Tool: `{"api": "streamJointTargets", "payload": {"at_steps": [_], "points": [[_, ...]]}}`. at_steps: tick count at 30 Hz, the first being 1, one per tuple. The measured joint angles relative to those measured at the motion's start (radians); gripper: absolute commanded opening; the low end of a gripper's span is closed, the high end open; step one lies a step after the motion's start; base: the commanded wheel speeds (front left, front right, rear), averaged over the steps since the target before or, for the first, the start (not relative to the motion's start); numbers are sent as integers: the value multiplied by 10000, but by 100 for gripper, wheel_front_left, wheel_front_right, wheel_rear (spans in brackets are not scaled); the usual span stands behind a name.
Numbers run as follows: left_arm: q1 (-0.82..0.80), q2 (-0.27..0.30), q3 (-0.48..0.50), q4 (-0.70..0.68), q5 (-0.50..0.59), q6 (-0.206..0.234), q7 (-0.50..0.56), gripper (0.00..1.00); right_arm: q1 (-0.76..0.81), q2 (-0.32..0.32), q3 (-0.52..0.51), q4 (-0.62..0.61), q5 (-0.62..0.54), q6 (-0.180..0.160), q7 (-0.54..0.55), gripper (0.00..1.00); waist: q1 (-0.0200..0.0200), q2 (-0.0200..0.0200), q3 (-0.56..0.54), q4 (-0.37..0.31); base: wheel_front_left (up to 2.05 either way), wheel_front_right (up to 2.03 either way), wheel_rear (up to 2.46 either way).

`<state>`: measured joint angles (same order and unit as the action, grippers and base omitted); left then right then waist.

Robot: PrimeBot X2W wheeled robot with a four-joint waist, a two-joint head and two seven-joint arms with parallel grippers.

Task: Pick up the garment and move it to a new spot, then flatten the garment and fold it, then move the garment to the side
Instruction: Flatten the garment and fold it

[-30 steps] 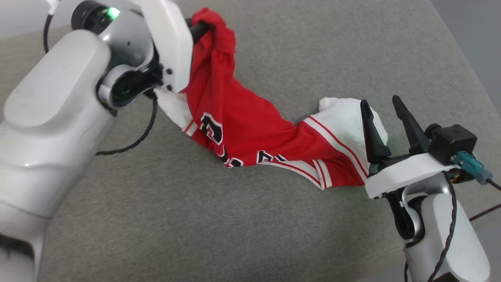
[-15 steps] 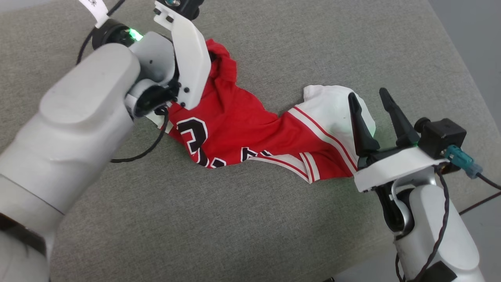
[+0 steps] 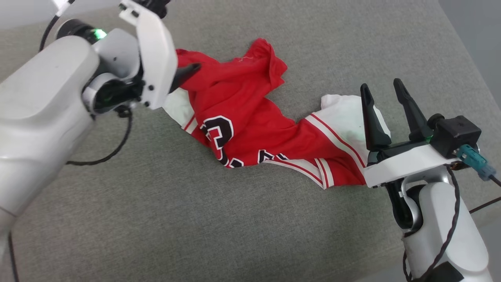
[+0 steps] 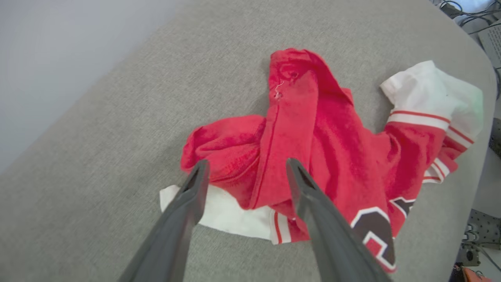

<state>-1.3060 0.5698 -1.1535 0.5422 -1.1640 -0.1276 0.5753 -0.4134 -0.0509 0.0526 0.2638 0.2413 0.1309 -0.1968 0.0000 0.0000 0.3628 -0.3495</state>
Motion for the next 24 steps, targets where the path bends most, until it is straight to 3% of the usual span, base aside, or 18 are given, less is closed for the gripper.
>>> {"api": "streamJointTargets", "payload": {"at_steps": [5,19,24], "points": [[172,397,-280,15,-31,0,134,100,135,0,-15,-437,-75,0,19,100,0,0,-190,117,0,0,0],[429,679,-803,675,115,0,-182,100,357,-4,127,-1582,52,0,128,100,0,0,206,-346,0,0,0],[415,717,-991,1041,679,0,-334,100,409,-4,157,-1695,134,0,167,100,0,0,355,-476,0,0,0]]}}
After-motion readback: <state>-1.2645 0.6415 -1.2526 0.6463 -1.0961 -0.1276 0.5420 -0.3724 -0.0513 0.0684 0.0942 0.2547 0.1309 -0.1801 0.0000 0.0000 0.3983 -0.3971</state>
